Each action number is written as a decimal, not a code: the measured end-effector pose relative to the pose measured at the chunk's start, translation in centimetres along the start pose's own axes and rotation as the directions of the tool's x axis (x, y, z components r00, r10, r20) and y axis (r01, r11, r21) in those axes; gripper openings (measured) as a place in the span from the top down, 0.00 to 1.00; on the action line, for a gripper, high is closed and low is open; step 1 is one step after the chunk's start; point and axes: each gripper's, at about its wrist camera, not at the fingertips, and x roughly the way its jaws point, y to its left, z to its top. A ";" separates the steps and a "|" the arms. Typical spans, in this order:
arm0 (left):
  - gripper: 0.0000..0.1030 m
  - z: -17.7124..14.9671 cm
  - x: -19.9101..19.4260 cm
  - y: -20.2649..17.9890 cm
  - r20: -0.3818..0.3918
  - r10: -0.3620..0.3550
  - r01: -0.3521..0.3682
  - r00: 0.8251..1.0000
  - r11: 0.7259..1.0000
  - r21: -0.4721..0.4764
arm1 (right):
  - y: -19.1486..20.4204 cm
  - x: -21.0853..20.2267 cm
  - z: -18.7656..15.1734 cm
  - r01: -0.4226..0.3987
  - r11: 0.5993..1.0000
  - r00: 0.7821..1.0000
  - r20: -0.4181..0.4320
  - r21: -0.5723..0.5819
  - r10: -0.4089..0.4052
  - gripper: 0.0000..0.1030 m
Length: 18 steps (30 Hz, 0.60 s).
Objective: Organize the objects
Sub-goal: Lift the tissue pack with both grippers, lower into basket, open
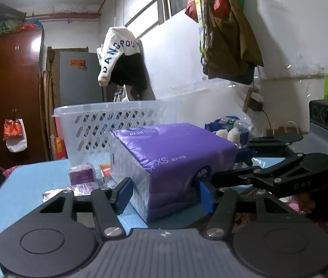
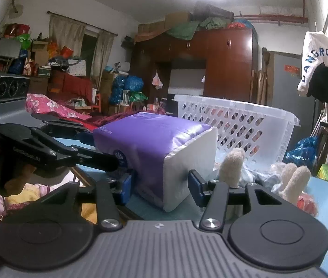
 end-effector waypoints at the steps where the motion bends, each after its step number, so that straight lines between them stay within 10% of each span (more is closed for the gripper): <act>1: 0.39 0.2 -0.2 -0.1 0.004 0.005 -0.005 1.000 1.000 0.003 | 0.0 -0.1 0.1 -0.003 1.000 1.000 0.005 0.000 0.003 0.49; 18: 0.48 9.1 -0.7 0.8 0.152 -0.057 0.055 0.987 0.998 0.012 | -3.5 -2.7 7.7 -0.003 0.999 0.986 0.166 -0.048 0.011 0.52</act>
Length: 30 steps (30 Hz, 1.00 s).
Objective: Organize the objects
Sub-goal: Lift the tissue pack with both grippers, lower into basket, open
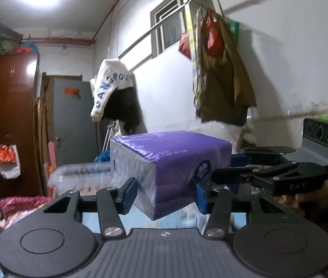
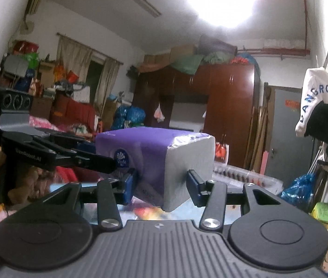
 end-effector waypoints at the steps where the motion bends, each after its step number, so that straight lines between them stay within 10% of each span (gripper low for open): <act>1: 0.48 0.9 0.5 0.2 0.007 -0.006 0.006 1.000 1.000 0.005 | -0.5 0.0 0.6 0.001 1.000 1.000 0.008 0.000 -0.001 0.52; 17: 0.49 6.9 11.0 5.1 -0.131 0.012 -0.017 0.991 0.999 -0.042 | -6.4 6.0 3.0 0.055 0.998 0.994 -0.098 0.044 -0.050 0.53; 30: 0.49 3.7 21.0 12.5 -0.378 -0.005 -0.085 0.926 0.971 -0.222 | -10.6 13.9 -0.3 0.101 0.983 0.927 -0.373 0.155 -0.036 0.53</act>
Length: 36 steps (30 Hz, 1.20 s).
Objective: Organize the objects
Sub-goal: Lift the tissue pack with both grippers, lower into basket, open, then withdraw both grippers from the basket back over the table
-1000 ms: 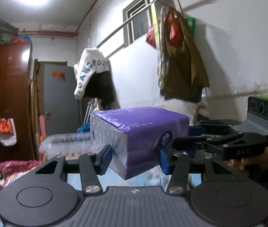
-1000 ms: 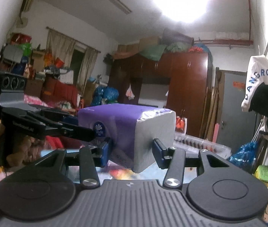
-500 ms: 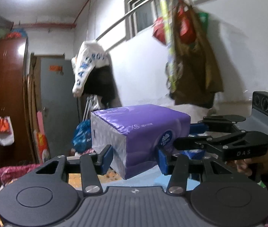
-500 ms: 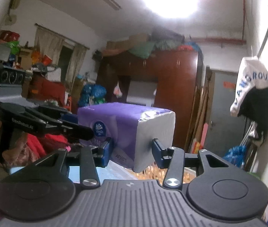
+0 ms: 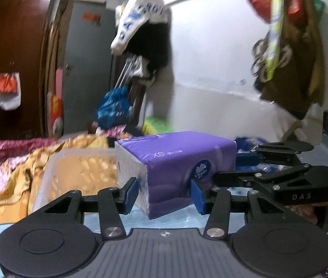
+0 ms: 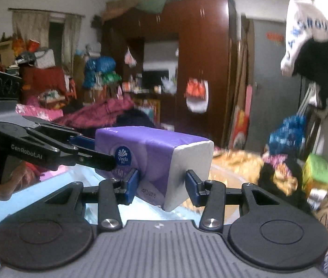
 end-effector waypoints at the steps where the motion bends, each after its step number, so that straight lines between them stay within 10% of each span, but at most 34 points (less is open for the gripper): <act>1: 0.49 0.1 0.6 0.2 -0.021 0.010 -0.010 1.000 1.000 -0.003 | -0.2 0.6 0.1 0.000 1.000 1.000 -0.029 0.009 0.000 0.53; 25: 0.42 0.2 6.5 1.9 -0.339 0.110 -0.123 0.935 0.992 -0.018 | -2.8 6.6 2.1 0.003 1.000 0.909 -0.416 0.028 0.009 0.50; 36: 0.17 1.5 1.9 -0.3 -0.179 0.207 -0.207 0.962 0.978 0.021 | -2.3 2.1 3.8 0.063 0.998 0.967 -0.248 0.009 -0.058 0.13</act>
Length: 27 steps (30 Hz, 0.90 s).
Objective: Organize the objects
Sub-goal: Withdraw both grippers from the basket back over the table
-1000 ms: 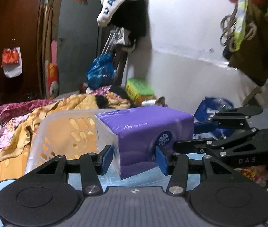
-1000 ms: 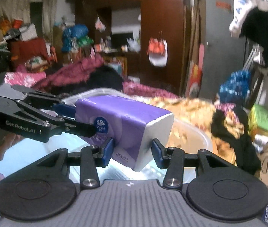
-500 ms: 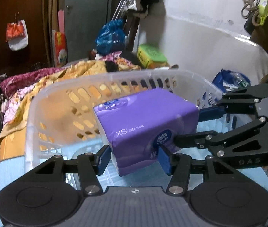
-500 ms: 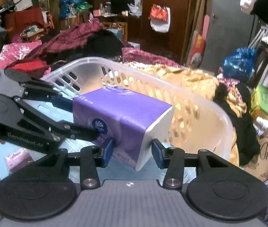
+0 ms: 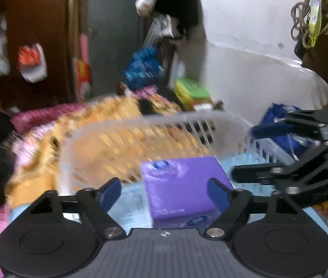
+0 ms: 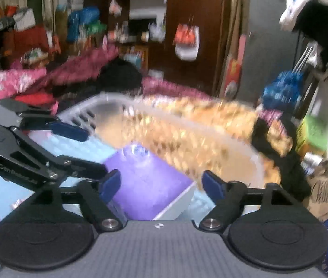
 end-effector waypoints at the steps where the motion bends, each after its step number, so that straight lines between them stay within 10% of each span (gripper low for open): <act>1: 0.17 0.0 -1.5 -0.2 0.029 0.035 -0.036 0.999 0.999 0.002 | 0.1 -1.3 -0.1 0.008 1.000 0.999 0.047 -0.001 -0.008 0.09; 7: 0.12 0.6 -11.2 -2.1 0.153 0.160 -0.164 0.975 0.986 0.013 | 0.8 -9.3 -0.1 0.034 0.996 0.964 0.262 0.083 -0.055 0.00; 15: 0.11 -4.0 -17.3 -6.8 0.204 0.146 -0.168 0.968 0.981 0.093 | 4.2 -16.2 -1.8 0.092 0.996 0.943 0.320 0.003 -0.088 0.00; 27: 0.11 -17.7 -16.7 -11.2 0.308 0.051 -0.083 0.950 0.992 0.090 | 6.1 -16.2 -16.7 0.080 0.990 0.898 0.424 0.114 -0.121 0.00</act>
